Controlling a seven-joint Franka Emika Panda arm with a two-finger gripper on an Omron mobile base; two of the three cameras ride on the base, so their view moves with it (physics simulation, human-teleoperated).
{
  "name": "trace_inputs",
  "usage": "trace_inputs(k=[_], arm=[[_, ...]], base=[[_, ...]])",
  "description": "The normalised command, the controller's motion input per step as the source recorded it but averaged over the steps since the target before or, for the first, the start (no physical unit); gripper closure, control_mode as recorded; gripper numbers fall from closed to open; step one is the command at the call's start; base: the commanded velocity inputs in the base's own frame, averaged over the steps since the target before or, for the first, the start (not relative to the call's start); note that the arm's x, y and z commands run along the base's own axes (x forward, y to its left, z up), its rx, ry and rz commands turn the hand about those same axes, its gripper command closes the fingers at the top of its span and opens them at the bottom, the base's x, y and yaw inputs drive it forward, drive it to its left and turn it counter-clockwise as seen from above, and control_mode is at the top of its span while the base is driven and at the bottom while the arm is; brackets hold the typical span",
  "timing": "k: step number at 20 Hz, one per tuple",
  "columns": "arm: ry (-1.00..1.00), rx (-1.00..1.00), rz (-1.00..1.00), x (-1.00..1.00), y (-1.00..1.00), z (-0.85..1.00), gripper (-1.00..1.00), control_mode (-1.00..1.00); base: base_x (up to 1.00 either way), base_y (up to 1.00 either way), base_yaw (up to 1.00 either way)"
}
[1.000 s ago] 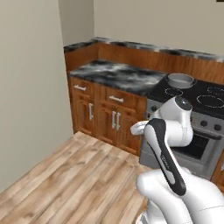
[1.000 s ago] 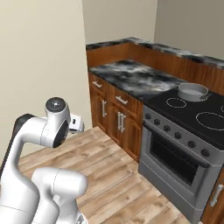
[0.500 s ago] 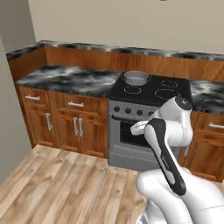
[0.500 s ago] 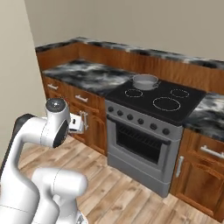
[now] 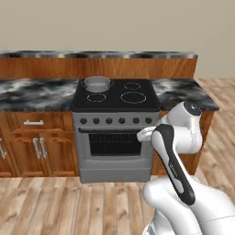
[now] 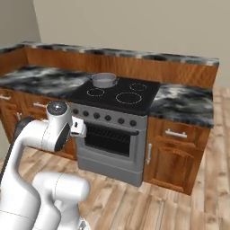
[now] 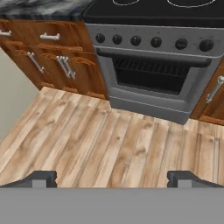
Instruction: Move the pot and pan from the stove into the sink.
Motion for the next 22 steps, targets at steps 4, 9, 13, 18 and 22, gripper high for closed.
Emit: trace_inputs(k=[4,9,13,18,22], arm=[[0.0,0.0,0.0,0.0,0.0,0.0,-1.0,1.0],[0.0,0.0,0.0,0.0,0.0,0.0,-1.0,1.0],[0.0,0.0,0.0,0.0,0.0,0.0,-1.0,1.0],[0.0,0.0,0.0,0.0,0.0,0.0,-1.0,1.0],[0.0,0.0,0.0,0.0,0.0,0.0,-1.0,1.0]], base=[[0.02,-0.07,-0.5],[0.02,-0.19,-0.44],[0.02,-0.04,-0.03],[0.0,0.39,0.0],[0.0,0.75,0.0]])
